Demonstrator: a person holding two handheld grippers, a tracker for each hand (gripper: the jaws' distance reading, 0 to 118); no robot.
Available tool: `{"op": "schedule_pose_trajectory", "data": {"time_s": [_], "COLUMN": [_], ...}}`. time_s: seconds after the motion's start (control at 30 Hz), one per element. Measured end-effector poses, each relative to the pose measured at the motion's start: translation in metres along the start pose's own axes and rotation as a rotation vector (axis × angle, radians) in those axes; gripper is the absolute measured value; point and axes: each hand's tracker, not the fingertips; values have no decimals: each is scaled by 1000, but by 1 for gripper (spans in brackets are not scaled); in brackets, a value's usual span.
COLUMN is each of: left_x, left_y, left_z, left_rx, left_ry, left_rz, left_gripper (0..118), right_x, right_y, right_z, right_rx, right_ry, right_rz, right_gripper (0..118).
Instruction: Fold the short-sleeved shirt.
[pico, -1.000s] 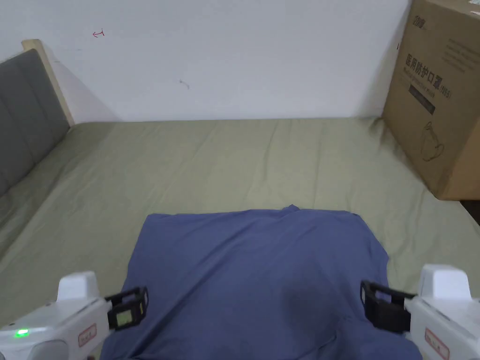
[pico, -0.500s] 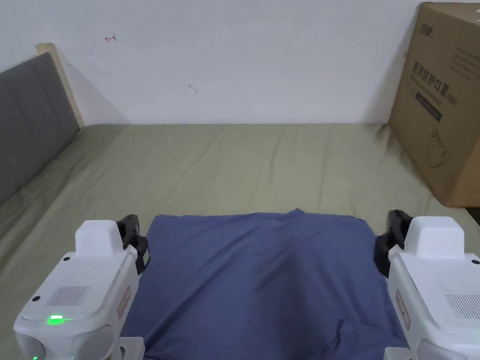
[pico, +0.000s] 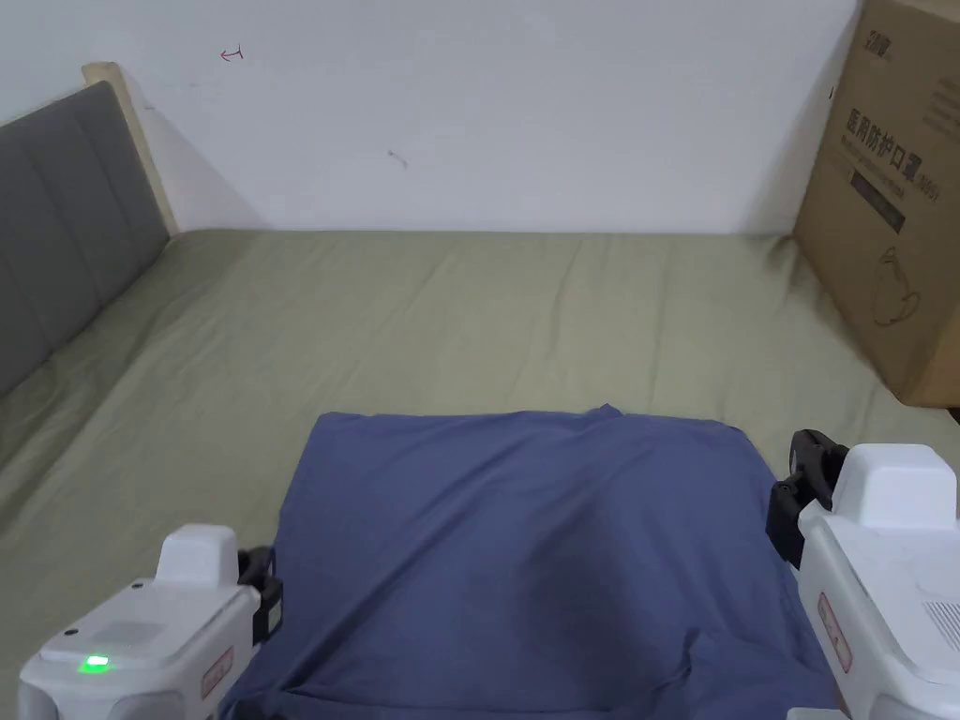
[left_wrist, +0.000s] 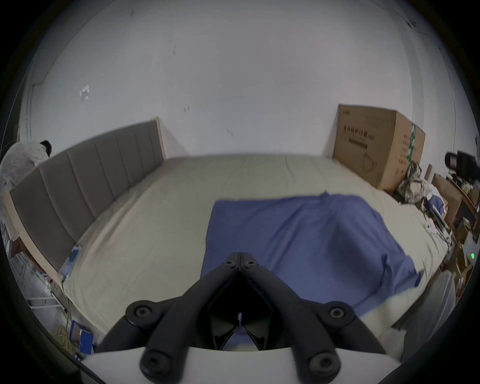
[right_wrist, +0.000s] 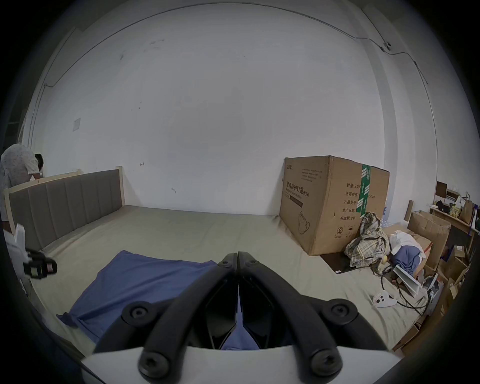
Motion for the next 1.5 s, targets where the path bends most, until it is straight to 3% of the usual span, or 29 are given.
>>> {"op": "schedule_pose_trajectory", "data": {"time_s": [0.13, 0.2, 0.23, 0.27, 0.3, 0.37, 0.47, 0.53, 0.6, 0.67, 0.8, 0.83, 0.87, 0.9, 0.93, 0.97, 1.13, 1.2, 1.23, 1.33, 1.4, 1.5], "left_x": [-19, -26, -30, -32, -31, -31, -28, -31, -32, -30, -30, -27, -27, -28, -29, -30, -28, -29, -28, -29, -31, -34], "left_y": [-32, -42, -48, -53, -58, -70, -81, -87, -90, -92, -90, -87, -85, -84, -82, -80, -73, -72, -71, -71, -70, -68], "left_z": [-9, -17, -22, -27, -33, -41, -50, -58, -63, -63, -55, -50, -47, -45, -44, -45, -44, -45, -45, -46, -48, -48], "left_rx": [-128, -222, -263, -301, -340, -373, -371, -379, -386, -375, -324, -313, -305, -295, -284, -281, -268, -270, -270, -274, -276, -276], "left_ry": [39, 28, 11, 15, 26, 70, 92, 88, 42, 23, 21, 23, 24, 22, 21, 17, 12, 8, 7, 13, 15, 13], "left_rz": [-3, 29, 42, 49, 52, 46, 23, 19, 7, 19, 38, 41, 43, 45, 44, 45, 43, 49, 51, 52, 58, 76], "left_gripper": [1, 26, 48, 78, 95, 103, 103, 96, 57, 7, 2, 1, 1, 1, 1, 1, 1, 1, 1, 1, 1, 1], "right_x": [2, 2, 2, 3, 3, 3, 5, 6, 10, 15, 32, 38, 43, 47, 51, 54, 55, 51, 50, 47, 48, 49], "right_y": [-5, -9, -10, -12, -14, -17, -21, -24, -28, -34, -58, -68, -78, -91, -104, -119, -172, -187, -193, -203, -206, -195], "right_z": [-3, -5, -6, -7, -8, -9, -9, -10, -9, -7, -7, -7, -9, -12, -14, -16, -25, -29, -32, -38, -37, -34], "right_rx": [-19, -32, -41, -48, -56, -71, -87, -102, -115, -136, -251, -299, -344, -417, -485, -520, -692, -744, -756, -793, -793, -754], "right_ry": [1, 0, 2, 5, 9, 14, 14, 8, 1, -13, -36, -37, -54, -44, -29, -31, 1, 11, 16, 45, 92, 107], "right_rz": [2, 5, 5, 3, 2, 2, 4, 7, 7, 7, -34, -43, -37, -44, -61, -75, -52, -50, -43, -39, -64, -46], "right_gripper": [0, 0, 0, 0, 0, 0, 0, 0, 0, 0, 4, 19, 53, 78, 97, 104, 103, 94, 88, 45, 40, 9]}}
